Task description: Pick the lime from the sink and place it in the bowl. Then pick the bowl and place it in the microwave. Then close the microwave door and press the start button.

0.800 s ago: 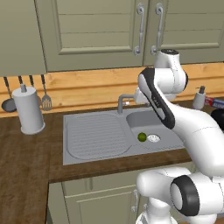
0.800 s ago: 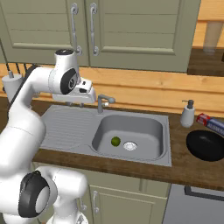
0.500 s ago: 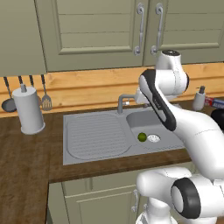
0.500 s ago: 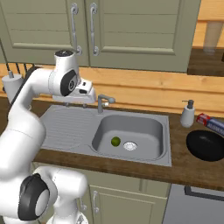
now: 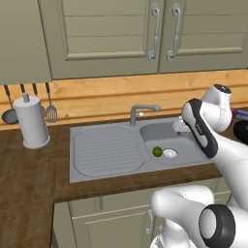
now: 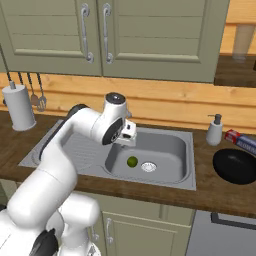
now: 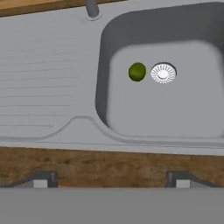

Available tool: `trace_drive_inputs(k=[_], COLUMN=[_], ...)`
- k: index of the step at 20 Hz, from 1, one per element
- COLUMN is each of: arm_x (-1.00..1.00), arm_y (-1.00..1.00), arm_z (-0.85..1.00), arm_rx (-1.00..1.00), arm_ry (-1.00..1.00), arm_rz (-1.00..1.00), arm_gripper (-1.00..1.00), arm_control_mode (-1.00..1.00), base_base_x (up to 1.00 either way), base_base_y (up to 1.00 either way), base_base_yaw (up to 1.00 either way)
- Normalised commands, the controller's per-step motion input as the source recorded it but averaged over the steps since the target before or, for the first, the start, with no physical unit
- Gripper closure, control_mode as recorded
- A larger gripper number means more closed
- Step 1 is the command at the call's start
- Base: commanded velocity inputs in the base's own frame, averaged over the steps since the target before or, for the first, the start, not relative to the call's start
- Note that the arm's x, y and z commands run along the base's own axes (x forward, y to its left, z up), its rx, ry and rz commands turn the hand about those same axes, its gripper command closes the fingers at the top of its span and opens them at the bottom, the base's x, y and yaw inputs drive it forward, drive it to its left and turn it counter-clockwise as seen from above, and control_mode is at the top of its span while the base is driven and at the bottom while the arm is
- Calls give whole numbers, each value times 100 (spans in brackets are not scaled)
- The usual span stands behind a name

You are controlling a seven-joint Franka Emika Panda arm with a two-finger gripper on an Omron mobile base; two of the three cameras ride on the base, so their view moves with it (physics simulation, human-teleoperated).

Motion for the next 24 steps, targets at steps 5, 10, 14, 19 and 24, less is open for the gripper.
trace_drive_inputs(k=[5,10,14,19,24], arm_x=[31,27,23,27,23], arm_y=[-8,0,0,0,-9], arm_z=[-31,-27,-47,-53,-45], arm_rx=[0,0,0,0,1], arm_ry=[7,6,5,6,11], arm_rz=[-7,-7,-5,-4,0], arm_gripper=[-100,-100,-100,-100,-100], arm_control_mode=[-100,-100,-100,-100,-100], base_base_x=[0,0,0,0,0], base_base_y=[0,0,0,0,0], base_base_yaw=[0,0,0,0,0])
